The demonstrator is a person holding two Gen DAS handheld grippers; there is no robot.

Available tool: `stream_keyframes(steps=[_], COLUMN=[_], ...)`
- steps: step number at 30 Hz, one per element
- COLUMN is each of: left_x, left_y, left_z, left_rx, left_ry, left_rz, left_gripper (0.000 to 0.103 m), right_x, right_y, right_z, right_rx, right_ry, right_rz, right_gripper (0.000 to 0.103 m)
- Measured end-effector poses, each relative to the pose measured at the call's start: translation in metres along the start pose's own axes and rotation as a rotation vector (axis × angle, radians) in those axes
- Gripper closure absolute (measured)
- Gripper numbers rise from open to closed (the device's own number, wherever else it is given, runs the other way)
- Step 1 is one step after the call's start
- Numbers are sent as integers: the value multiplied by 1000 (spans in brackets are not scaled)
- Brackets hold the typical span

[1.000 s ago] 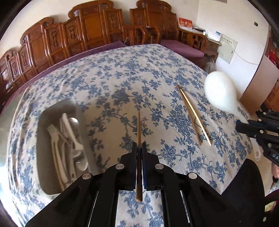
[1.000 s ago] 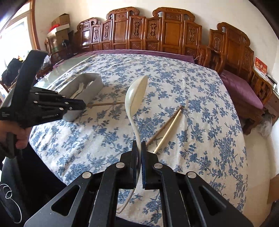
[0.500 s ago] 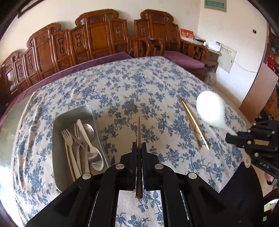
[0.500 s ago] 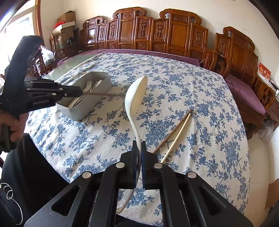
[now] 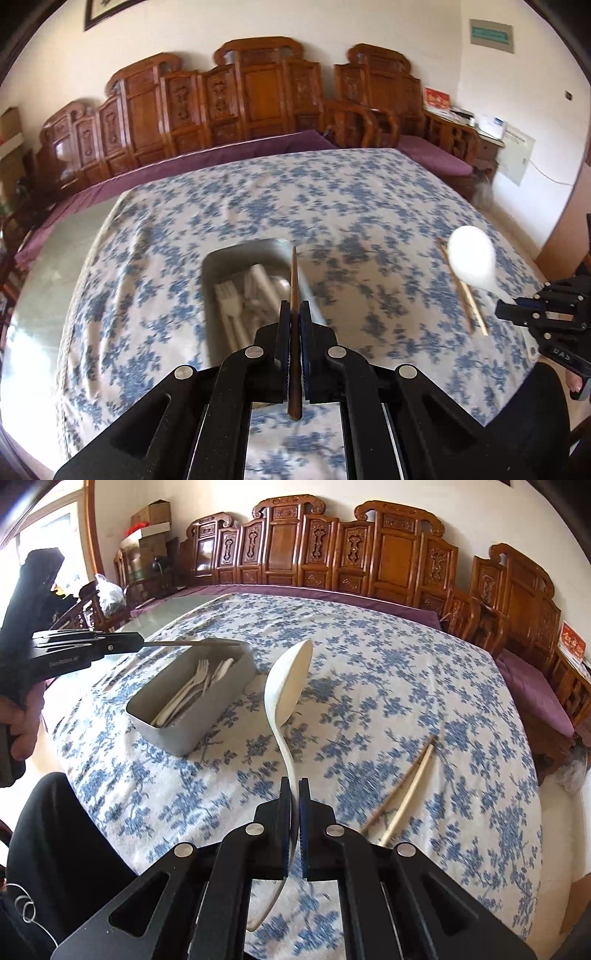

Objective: Organize utensils
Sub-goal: 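Carry the chopstick into the tray and open the left tool while the right tool holds the spoon, then carry the white spoon over the tray and lower it in with the right tool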

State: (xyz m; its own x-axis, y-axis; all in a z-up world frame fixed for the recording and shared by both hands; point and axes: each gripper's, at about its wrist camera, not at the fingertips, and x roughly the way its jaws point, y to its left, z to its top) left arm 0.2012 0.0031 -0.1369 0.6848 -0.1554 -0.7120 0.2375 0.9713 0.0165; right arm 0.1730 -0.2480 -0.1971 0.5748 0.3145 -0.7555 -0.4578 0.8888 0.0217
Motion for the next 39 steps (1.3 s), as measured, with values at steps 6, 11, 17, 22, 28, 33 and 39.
stream_keyframes(steps=[6, 11, 17, 22, 28, 33, 39], left_x=[14, 28, 46, 58, 70, 79, 82], left_y=[27, 40, 40, 37, 35, 36, 35], left_z=[-10, -14, -16, -19, -24, -27, -27], left_rx=[-50, -81, -88, -79, -72, -82, -85], left_ry=[11, 14, 32, 59, 102, 129, 136], left_rz=[47, 69, 76, 82, 92, 84, 70], left_gripper=[99, 99, 99, 99, 99, 98, 96], right_x=[18, 27, 34, 38, 42, 45, 46], right_y=[17, 23, 21, 19, 20, 24, 30], right_z=[8, 11, 12, 15, 20, 23, 27], right_rx=[-13, -10, -3, 2, 6, 5, 2], right_ry=[14, 25, 36, 43, 39, 37, 37], right_rz=[26, 38, 44, 48, 60, 69, 76], right_gripper=[98, 98, 98, 98, 98, 98, 98])
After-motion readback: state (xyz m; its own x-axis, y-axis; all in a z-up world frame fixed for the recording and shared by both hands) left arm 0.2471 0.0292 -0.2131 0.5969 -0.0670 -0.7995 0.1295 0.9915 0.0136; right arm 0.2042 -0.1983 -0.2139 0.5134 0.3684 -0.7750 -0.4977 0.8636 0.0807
